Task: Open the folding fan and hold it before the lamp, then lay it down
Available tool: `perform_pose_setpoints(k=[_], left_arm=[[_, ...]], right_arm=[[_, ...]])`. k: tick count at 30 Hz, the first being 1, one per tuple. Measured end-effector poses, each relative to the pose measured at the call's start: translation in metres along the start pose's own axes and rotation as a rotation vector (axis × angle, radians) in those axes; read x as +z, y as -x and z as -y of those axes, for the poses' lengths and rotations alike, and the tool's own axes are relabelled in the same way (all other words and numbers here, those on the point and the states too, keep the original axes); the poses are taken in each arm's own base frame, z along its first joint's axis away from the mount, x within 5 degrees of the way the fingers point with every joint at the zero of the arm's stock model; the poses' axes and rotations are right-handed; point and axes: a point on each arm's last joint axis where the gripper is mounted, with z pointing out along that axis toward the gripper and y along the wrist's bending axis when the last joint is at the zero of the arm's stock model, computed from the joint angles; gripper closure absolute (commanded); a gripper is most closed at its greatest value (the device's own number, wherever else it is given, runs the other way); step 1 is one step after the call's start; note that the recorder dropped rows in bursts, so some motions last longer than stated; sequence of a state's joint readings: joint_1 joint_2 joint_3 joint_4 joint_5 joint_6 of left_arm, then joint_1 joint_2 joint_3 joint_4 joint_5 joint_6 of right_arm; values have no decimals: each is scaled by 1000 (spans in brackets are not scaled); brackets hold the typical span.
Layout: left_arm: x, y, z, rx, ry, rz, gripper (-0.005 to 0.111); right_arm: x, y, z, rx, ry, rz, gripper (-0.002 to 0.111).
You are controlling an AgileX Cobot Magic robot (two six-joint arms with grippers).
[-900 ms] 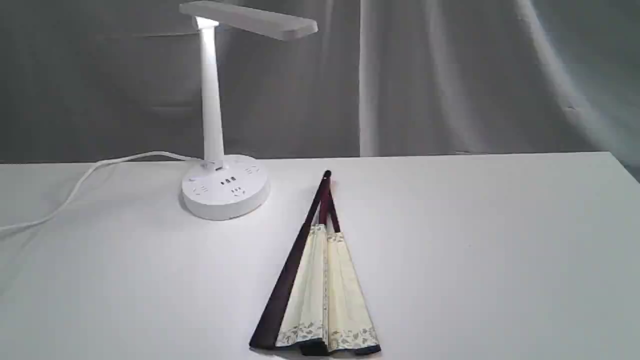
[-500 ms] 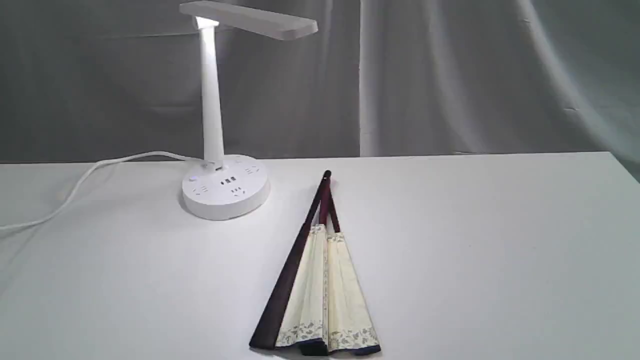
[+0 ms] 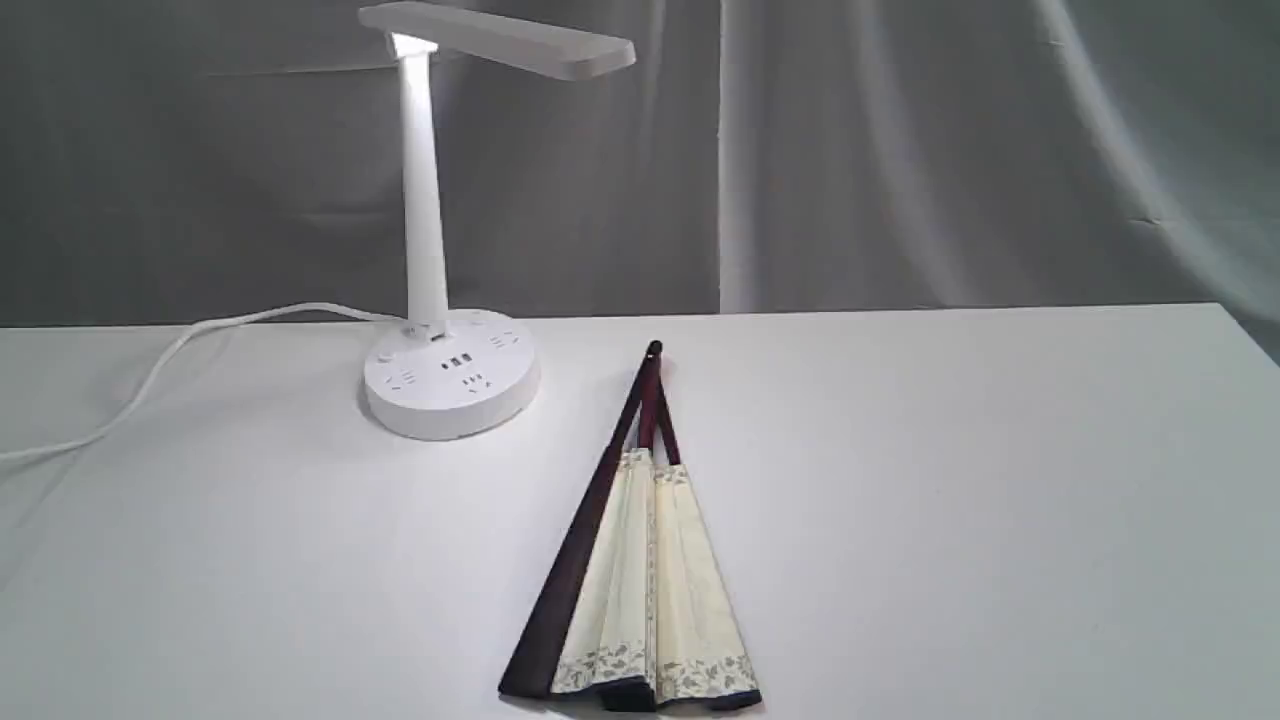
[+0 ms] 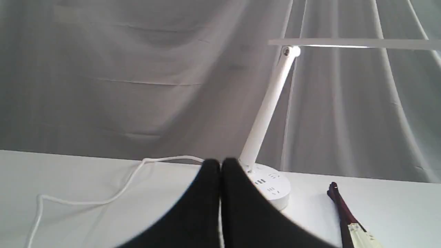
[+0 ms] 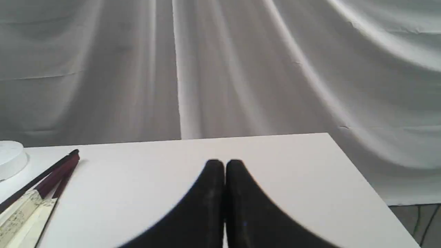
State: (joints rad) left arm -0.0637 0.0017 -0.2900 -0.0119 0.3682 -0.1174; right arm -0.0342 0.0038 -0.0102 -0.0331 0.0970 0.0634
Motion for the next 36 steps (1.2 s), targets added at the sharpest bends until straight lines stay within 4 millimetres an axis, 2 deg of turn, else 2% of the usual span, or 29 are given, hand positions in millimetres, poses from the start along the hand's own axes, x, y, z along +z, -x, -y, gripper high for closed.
perform_pose_setpoints(k=[8, 15, 21, 26, 33, 36], left_arm=[[-12, 25, 3, -5, 5, -51, 107], [7, 34, 5, -9, 25, -215, 107], [30, 43, 7, -37, 23, -310, 107], [56, 37, 7, -56, 34, -429, 107], [96, 18, 5, -60, 63, -601, 106], [111, 16, 5, -54, 58, -651, 106]], right_arm=[[-8, 35, 0, -10, -7, 20, 108], [-12, 69, -1, 25, -17, -46, 108], [9, 92, -1, 26, -28, -190, 108], [34, 93, -1, 31, -31, -305, 108], [67, 75, -4, 116, -22, -487, 108], [80, 68, -6, 151, -23, -566, 108]])
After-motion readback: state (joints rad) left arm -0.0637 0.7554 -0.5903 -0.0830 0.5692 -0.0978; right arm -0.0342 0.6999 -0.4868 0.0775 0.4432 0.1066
